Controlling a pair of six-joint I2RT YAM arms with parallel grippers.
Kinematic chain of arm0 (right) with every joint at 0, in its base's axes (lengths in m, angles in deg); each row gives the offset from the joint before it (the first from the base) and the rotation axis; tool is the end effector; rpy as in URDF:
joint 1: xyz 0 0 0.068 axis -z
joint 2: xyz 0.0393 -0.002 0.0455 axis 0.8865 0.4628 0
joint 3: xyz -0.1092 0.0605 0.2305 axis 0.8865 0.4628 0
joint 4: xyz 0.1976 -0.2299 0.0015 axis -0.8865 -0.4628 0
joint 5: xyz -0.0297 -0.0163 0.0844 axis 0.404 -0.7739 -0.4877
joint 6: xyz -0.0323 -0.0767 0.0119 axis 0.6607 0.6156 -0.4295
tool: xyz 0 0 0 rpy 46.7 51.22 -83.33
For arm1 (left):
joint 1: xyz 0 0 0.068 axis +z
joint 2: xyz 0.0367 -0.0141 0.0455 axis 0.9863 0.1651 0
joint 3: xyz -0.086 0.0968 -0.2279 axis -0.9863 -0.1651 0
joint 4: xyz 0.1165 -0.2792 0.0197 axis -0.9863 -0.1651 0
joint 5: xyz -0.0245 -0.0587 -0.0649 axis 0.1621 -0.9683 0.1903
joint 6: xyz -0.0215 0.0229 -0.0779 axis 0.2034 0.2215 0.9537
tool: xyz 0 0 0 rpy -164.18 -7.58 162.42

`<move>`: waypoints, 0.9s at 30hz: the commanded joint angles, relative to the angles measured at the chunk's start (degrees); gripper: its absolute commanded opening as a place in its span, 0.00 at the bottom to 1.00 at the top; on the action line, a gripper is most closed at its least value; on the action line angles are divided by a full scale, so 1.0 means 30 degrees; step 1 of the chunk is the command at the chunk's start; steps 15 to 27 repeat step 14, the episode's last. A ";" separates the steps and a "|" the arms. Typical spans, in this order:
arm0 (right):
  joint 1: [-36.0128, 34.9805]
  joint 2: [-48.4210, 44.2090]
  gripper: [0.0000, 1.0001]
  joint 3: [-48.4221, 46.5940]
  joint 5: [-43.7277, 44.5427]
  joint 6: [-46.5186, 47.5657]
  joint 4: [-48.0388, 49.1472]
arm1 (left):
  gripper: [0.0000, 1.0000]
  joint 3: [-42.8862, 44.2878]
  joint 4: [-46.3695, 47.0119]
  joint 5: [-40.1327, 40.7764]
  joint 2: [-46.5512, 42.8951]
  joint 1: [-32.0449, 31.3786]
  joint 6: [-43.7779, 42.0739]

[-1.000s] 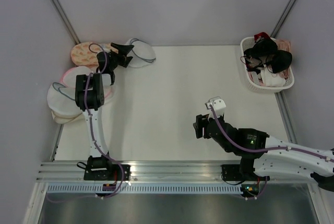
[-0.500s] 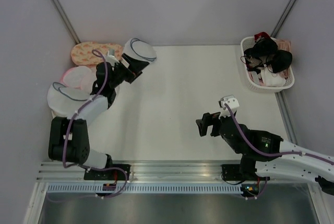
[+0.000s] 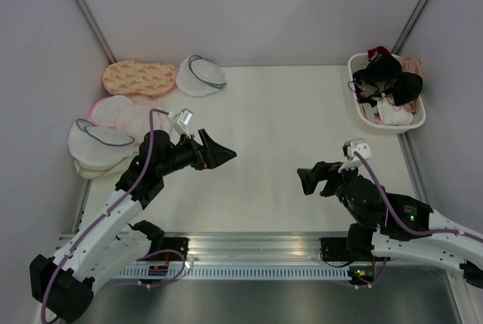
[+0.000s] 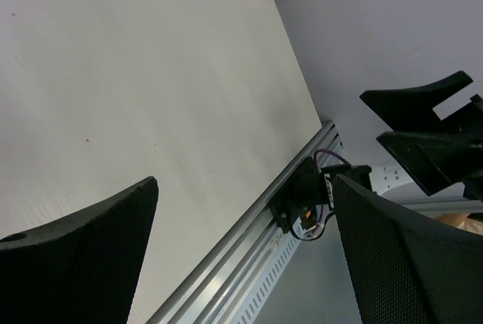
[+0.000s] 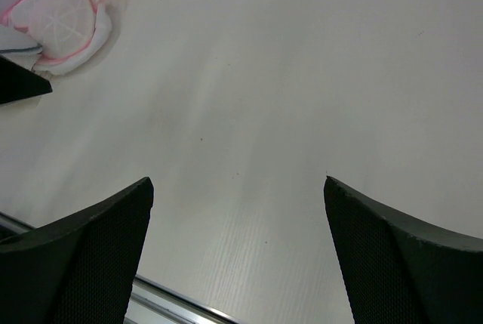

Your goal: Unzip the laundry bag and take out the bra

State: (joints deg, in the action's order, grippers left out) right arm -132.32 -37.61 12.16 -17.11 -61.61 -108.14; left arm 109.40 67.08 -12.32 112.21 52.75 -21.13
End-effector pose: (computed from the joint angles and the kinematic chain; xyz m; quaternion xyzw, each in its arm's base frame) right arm 0.1098 0.1526 0.3133 -0.0358 0.7963 0.2238 0.5609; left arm 0.2338 -0.1595 0.2708 0.0259 0.7834 -0.4937 0.3767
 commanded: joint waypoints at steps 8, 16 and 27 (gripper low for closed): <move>0.0005 0.0748 0.98 -0.1089 0.1318 -0.0884 -0.0631 | 1.00 0.0816 -0.5561 0.0008 -0.2489 -0.0302 -0.3205; 0.0034 0.1861 0.98 -0.1293 0.1493 -0.1674 -0.1012 | 1.00 0.1051 -0.6295 0.0418 -0.3570 -0.0302 -0.3764; 0.0034 0.1861 0.98 -0.1293 0.1493 -0.1674 -0.1012 | 1.00 0.1051 -0.6295 0.0418 -0.3570 -0.0302 -0.3764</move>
